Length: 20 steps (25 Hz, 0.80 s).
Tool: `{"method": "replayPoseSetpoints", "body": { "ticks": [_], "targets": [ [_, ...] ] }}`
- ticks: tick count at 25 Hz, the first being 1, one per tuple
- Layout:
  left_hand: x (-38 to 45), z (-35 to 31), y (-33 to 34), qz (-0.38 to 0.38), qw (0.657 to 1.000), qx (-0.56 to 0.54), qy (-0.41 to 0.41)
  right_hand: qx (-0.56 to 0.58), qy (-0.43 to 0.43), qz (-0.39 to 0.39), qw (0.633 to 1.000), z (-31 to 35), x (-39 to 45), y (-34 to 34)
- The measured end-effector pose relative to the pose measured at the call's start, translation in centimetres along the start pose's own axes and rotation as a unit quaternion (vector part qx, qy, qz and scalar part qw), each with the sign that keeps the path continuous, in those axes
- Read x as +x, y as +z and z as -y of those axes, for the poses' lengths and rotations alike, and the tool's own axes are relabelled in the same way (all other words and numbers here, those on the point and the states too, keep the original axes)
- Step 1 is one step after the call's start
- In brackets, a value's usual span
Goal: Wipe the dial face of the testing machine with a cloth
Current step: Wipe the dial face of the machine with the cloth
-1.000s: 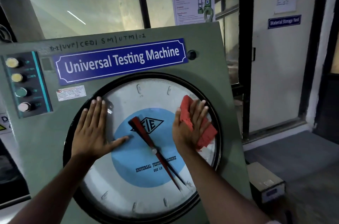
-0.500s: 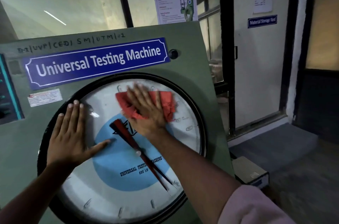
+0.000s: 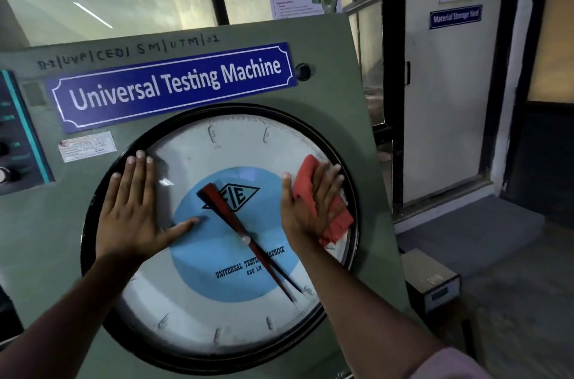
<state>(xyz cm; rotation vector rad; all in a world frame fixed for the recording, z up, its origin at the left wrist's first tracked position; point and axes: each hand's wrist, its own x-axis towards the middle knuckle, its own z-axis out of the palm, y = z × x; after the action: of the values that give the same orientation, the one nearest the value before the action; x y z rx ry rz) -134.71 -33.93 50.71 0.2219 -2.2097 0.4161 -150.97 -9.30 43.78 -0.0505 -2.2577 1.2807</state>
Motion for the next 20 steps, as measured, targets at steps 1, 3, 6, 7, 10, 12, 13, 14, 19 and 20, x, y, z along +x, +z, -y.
{"method": "replayPoseSetpoints", "body": {
  "ticks": [1, 3, 6, 7, 10, 12, 13, 14, 19, 20],
  "targets": [
    [-0.1, 0.1, 0.2, -0.003, 1.000, -0.001, -0.002, -0.001, -0.016, -0.002, 1.000, 1.8, 0.6, -0.3],
    [-0.1, 0.3, 0.4, 0.000, 1.000, 0.000, -0.001, -0.022, -0.089, -0.008, 0.996, 5.7, 1.3, -0.1],
    [-0.2, 0.5, 0.9, -0.007, 1.000, 0.003, -0.001, -0.045, -0.252, -0.004, 0.967, 9.1, 0.7, 1.2],
    [-0.1, 0.6, 1.0, -0.006, 1.000, 0.002, -0.002, -0.056, -0.299, -0.004, 0.952, 8.8, 0.9, 1.4],
    [-0.1, 0.5, 0.9, -0.004, 1.000, 0.001, -0.004, -0.081, -0.304, -0.013, 0.949, 3.6, 2.1, 0.6],
    [-0.1, 0.5, 1.0, -0.001, 1.000, 0.003, -0.001, -0.102, -0.210, -0.025, 0.972, -1.1, 2.1, -0.1],
    [-0.2, 0.5, 1.1, 0.000, 1.000, 0.003, -0.002, -0.106, -0.165, -0.026, 0.980, -2.9, 1.7, -0.3],
    [-0.2, 0.5, 1.1, -0.002, 1.000, 0.001, -0.004, -0.098, -0.127, -0.028, 0.987, -3.9, 1.5, -0.4],
    [-0.1, 0.6, 1.1, -0.004, 1.000, 0.009, -0.002, -0.017, -0.016, -0.075, 0.997, 3.8, 2.6, 0.2],
    [-0.1, 0.6, 1.2, -0.008, 1.000, 0.012, -0.001, -0.017, -0.039, -0.081, 0.996, 5.9, 2.6, 0.7]
  ]
}}
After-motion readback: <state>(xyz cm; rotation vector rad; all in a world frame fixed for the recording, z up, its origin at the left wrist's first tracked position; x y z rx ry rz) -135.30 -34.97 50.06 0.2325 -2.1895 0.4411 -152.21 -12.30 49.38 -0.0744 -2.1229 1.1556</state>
